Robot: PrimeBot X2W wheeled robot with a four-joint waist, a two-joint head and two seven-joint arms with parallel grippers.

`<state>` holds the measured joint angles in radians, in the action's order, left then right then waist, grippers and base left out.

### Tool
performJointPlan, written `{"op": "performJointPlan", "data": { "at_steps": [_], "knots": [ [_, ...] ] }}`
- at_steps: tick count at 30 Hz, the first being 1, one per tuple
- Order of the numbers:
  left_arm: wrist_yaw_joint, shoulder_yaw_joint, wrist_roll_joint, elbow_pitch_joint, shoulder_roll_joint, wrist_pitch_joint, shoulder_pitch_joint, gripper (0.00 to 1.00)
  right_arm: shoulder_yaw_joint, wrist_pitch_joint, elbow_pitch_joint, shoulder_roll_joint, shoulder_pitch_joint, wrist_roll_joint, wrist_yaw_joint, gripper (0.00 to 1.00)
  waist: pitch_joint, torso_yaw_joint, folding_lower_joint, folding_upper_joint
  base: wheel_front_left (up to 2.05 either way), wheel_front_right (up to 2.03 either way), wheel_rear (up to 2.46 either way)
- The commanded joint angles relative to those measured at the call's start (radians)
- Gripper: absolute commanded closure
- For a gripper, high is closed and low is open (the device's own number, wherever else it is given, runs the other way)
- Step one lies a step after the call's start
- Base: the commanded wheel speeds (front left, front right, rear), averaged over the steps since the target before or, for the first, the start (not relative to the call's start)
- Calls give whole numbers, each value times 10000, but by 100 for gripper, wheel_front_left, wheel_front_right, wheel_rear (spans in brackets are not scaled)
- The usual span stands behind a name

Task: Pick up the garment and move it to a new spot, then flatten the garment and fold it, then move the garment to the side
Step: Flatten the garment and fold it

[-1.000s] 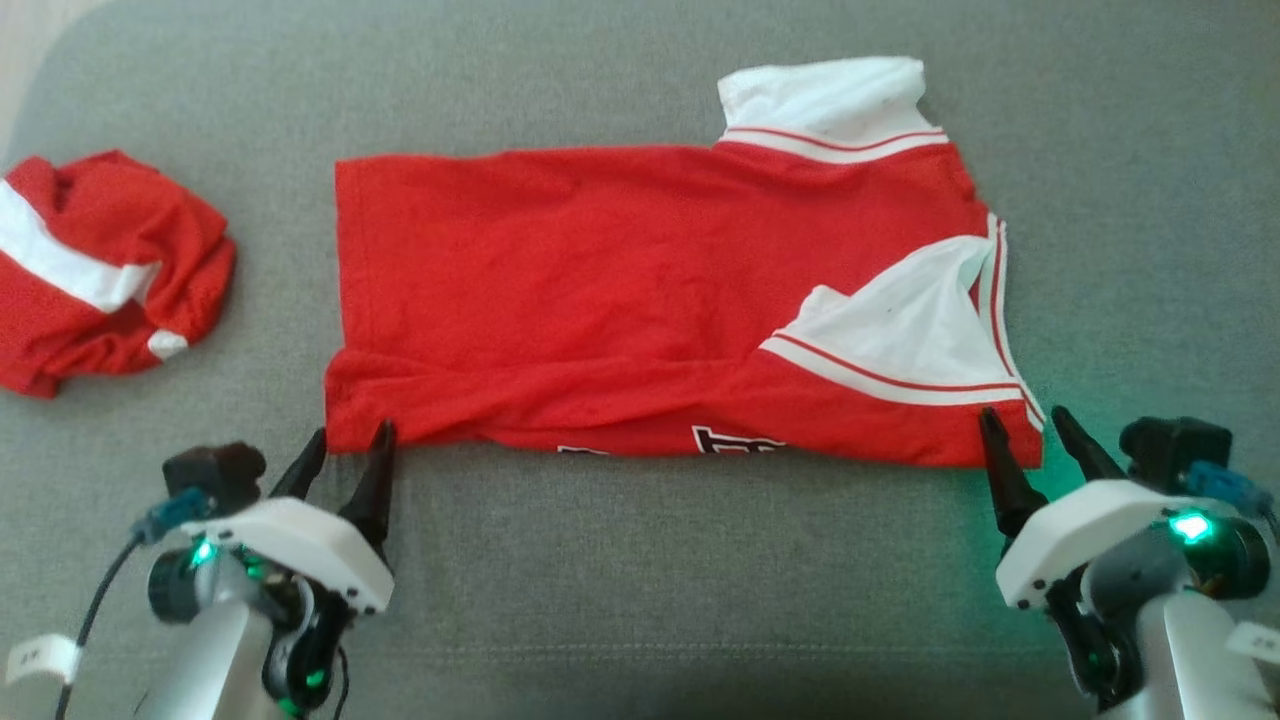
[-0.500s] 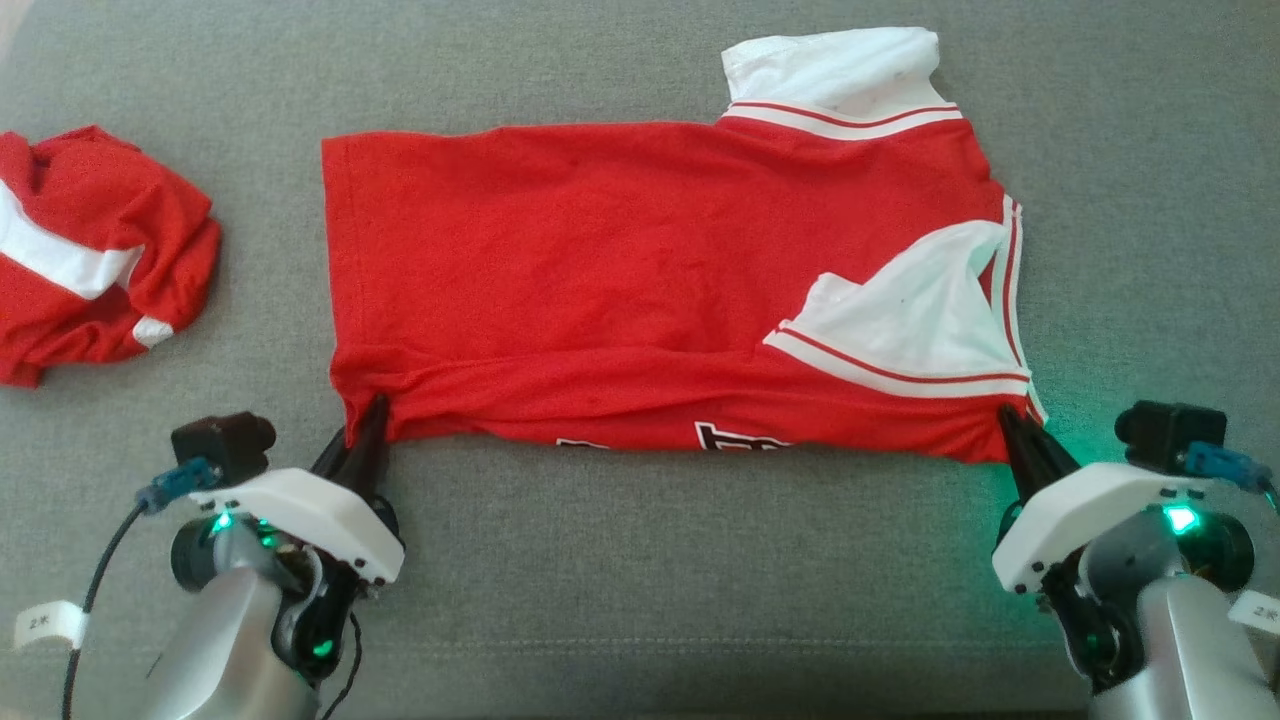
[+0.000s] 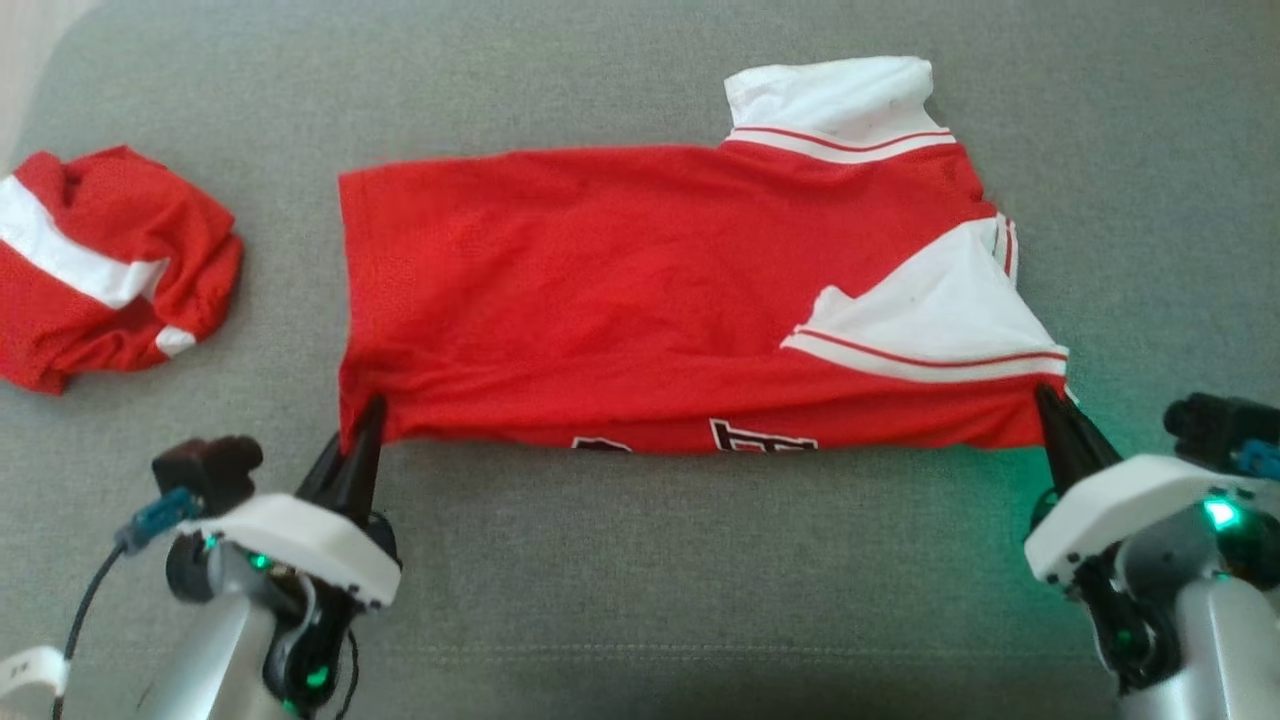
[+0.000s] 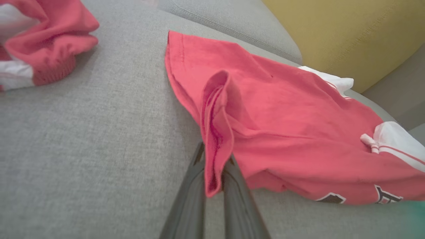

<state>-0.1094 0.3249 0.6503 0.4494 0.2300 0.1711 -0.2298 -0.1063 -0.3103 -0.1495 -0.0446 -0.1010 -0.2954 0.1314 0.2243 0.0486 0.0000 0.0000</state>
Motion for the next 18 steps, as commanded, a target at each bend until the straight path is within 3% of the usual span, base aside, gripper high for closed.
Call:
{"op": "performJointPlan", "data": {
  "at_steps": [1, 16, 17, 18],
  "knots": [
    [117, -428, 113, -504, 392, -93, 74, 100, 96, -98, 566, -57, 178, -78, -7, 100, -136, 46, 0, 0, 0, 0, 0],
    [1222, -610, 554, -2679, 815, -1330, 2050, 100, -29, -700, 1940, -57, 2191, -848, -7, 100, -696, -33, 0, 0, 0, 0, 0],
    [1262, -583, 573, -2678, 801, -1414, 2067, 77, 51, -658, 1929, -57, 2159, -859, -7, 100, -703, -43, 0, 0, 0, 0, 0],
    [1304, -553, 585, -2639, 782, -1490, 2068, 12, 119, -559, 1892, -57, 2091, -861, -7, 53, -714, -58, 0, 0, 0, 0, 0]
  ]
}}
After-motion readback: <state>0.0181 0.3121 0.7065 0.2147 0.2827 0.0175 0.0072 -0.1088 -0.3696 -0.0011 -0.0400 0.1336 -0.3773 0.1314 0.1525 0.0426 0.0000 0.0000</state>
